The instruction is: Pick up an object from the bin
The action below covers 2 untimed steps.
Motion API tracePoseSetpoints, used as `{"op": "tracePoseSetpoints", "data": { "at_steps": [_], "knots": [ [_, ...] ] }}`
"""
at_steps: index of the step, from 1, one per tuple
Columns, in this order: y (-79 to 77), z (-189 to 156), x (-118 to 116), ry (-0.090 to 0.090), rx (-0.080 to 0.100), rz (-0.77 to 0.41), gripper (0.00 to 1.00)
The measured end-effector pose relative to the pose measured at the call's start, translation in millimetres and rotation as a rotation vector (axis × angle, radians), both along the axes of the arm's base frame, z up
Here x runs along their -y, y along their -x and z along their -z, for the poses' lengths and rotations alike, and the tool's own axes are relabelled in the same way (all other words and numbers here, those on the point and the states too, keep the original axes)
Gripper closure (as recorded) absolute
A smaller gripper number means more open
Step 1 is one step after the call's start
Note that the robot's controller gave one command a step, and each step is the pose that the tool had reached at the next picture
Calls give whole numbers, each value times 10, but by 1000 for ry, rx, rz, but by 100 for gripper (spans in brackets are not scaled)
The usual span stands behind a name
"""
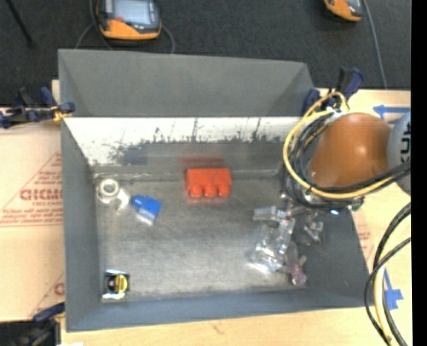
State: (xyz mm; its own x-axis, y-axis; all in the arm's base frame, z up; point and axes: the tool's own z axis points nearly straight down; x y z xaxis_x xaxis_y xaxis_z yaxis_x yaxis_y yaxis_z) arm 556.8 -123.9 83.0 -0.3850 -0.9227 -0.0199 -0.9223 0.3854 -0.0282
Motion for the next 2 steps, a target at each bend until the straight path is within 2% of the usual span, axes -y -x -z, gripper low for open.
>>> {"op": "tracePoseSetpoints", "data": {
  "at_steps": [1,2],
  "knots": [
    [20,8,1,1,-9,-1,100],
    [212,-398,-637,6,-27,-20,100]
  ]
}}
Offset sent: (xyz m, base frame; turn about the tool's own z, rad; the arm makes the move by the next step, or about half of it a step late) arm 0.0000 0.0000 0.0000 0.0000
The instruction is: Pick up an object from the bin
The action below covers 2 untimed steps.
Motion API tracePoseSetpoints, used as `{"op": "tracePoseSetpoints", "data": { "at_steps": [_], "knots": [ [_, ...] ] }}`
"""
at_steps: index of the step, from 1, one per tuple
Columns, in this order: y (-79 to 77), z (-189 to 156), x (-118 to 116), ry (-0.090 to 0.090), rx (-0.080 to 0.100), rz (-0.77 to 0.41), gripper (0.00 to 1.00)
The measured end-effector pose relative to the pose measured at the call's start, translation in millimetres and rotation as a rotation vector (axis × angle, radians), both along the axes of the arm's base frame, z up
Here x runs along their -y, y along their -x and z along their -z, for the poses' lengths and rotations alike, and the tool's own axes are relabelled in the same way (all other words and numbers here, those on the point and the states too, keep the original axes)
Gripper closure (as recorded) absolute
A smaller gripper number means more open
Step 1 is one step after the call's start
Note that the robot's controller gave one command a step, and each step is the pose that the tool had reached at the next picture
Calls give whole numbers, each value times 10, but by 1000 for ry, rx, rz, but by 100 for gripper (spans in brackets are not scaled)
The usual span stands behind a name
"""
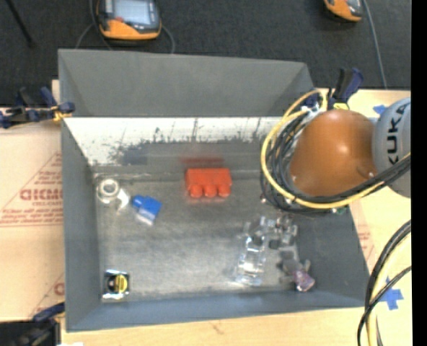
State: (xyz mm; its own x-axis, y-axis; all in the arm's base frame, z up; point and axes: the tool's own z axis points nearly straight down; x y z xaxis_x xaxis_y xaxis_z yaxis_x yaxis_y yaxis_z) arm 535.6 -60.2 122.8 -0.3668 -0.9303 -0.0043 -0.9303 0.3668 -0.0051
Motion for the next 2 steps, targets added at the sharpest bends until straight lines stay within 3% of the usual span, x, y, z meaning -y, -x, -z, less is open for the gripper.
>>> {"op": "tracePoseSetpoints", "data": {
  "at_steps": [1,2],
  "knots": [
    [-185,-1230,51,4,1,-288,100],
    [282,-1083,701,2,-10,-648,100]
  ]
}}
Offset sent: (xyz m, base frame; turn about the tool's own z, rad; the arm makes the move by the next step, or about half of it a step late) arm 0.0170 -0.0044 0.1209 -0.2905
